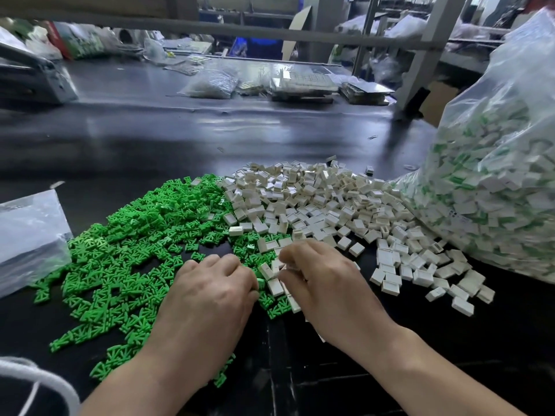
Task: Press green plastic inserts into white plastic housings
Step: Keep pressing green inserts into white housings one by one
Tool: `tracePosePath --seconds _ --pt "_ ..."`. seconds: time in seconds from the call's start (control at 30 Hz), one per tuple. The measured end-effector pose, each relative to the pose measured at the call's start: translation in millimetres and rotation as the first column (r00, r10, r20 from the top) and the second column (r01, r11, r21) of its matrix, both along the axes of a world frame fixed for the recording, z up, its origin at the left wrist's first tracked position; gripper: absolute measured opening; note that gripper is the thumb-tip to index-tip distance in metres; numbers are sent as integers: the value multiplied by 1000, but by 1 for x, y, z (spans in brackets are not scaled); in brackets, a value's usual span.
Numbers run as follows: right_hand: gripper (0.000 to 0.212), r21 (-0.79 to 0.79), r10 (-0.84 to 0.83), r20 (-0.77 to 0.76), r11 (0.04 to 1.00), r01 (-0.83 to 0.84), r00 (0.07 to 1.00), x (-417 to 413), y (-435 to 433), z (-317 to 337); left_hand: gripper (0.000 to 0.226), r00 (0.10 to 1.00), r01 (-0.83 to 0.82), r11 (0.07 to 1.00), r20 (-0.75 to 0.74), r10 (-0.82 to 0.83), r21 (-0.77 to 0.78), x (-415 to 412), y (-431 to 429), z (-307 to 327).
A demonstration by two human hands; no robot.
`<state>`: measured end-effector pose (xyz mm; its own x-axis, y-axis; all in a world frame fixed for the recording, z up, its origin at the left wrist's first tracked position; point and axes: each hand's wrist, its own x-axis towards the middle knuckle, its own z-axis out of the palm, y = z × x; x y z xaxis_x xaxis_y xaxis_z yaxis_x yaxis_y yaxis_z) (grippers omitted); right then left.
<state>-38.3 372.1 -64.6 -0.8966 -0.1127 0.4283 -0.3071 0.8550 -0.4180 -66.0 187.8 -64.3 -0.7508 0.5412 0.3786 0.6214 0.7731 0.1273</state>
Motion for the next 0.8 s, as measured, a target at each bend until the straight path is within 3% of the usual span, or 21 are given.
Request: tracePosePath --seconds 0.13,0.3,0.4,0.47,0.57,0.6,0.73,0.8 --pt "20 -272 0 122 962 33 993 6 7 5 12 996 -72 981 70 60 181 4 5 16" --pt "8 -504 73 280 860 82 957 10 13 13 8 985 -74 944 171 19 320 5 9 23" --pt "5 -754 230 349 645 126 909 11 13 17 7 946 -117 871 321 -49 477 3 10 23" --pt "16 -857 325 351 489 162 878 11 14 18 11 897 -164 803 425 -121 574 3 11 24" --pt "15 -905 391 346 378 194 853 11 14 19 18 766 -232 653 549 -335 721 4 14 24" --pt "8 -912 411 338 366 186 847 12 13 20 19 730 -250 606 558 -394 755 4 15 24" --pt "20 -932 471 299 329 150 830 13 10 22 27 640 -365 439 563 -522 821 4 17 21" --pt "20 -922 457 297 365 127 839 14 8 22 34 615 -412 385 564 -551 826 4 16 21"
